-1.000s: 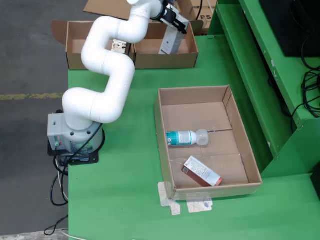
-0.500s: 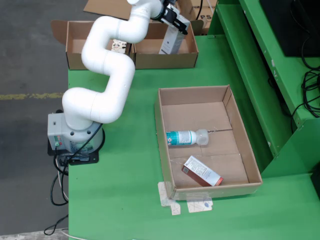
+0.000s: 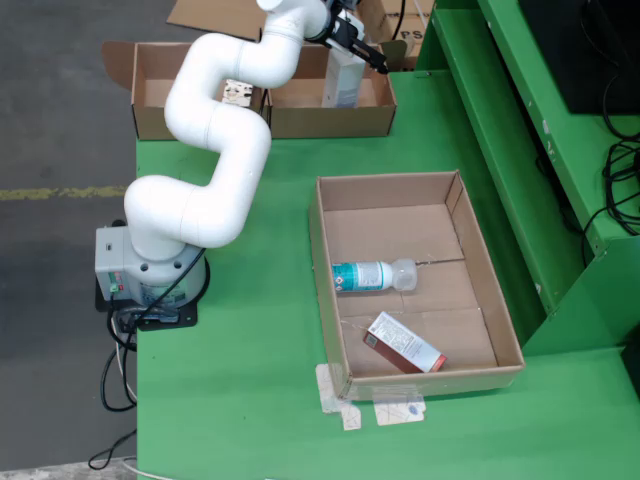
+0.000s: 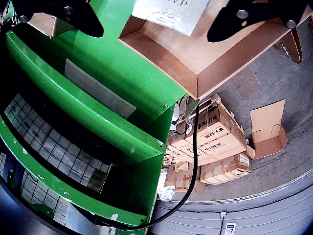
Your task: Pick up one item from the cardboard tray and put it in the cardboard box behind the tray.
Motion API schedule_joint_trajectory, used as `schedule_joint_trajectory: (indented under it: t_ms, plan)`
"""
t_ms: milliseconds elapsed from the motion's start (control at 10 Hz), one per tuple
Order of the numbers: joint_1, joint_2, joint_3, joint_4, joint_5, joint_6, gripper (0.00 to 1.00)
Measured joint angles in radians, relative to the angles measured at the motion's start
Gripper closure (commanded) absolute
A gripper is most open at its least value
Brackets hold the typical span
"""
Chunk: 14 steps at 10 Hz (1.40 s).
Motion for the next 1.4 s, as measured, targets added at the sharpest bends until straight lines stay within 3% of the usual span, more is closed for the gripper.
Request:
schedule_joint_trajectory:
  t_ms: [100, 1100, 1400]
  plan:
    - [0.000, 0.000, 0.000, 0.000, 0.000, 0.000, 0.00]
    - [0.008, 0.006, 0.000, 0.000, -0.005, -0.017, 0.00]
    - [0.009, 0.114, 0.006, 0.003, 0.000, -0.038, 0.00]
